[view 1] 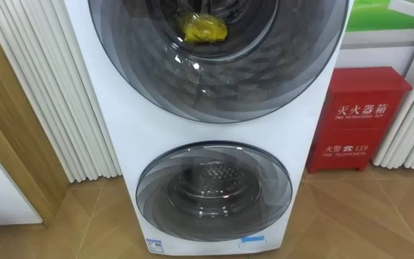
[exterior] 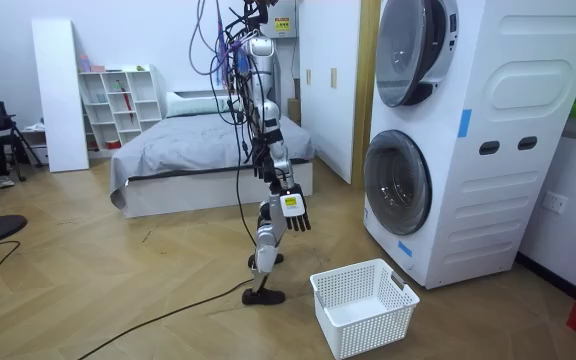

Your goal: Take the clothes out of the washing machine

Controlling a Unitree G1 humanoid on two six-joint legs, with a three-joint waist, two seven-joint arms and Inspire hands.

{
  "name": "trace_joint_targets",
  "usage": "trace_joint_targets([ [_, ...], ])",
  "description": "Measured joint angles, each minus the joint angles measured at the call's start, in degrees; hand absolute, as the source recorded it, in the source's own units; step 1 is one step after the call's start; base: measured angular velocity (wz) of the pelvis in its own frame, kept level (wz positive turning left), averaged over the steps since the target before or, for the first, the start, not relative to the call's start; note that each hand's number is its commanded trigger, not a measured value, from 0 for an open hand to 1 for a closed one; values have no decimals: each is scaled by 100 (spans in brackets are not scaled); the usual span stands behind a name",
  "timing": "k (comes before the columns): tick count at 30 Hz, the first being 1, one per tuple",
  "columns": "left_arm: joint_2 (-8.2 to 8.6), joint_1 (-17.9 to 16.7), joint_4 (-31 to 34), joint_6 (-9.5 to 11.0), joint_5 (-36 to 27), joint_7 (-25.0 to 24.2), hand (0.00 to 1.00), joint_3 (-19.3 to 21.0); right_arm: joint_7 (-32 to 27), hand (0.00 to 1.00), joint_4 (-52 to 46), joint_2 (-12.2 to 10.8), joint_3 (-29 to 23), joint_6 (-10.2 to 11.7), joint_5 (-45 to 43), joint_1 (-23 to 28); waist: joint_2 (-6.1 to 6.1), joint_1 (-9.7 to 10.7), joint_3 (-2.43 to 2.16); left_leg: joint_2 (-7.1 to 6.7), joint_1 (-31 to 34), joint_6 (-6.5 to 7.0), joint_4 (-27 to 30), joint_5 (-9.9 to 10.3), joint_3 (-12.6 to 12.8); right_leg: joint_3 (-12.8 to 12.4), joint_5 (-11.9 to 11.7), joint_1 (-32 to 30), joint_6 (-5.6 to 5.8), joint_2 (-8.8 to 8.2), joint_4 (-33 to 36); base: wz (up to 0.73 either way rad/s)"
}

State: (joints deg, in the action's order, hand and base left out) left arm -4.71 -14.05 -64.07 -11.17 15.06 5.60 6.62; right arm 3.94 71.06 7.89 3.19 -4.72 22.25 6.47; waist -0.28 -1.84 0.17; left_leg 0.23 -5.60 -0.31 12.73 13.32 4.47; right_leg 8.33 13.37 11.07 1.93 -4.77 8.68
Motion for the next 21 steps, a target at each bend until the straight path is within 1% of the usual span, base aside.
trace_joint_targets([
  [13,-3,-14,-9,26,-236,23,0,-7,53,0,-2,1,3,-22,12,-3,-7,0,7,2,6,1,1,4,-2,-15,0,-5,0,2,18,0],
  [20,-2,-53,-11,10,-822,-4,0,-5,40,0,-34,-17,-8,-53,249,2,-29,4,8,2,6,5,1,8,15,-17,0,-15,0,-1,3,0],
  [21,-3,-55,-11,7,-879,-12,0,-4,26,0,-114,-17,-11,-95,246,10,-35,0,6,2,12,4,2,8,16,-16,0,-16,0,-1,2,0],
])
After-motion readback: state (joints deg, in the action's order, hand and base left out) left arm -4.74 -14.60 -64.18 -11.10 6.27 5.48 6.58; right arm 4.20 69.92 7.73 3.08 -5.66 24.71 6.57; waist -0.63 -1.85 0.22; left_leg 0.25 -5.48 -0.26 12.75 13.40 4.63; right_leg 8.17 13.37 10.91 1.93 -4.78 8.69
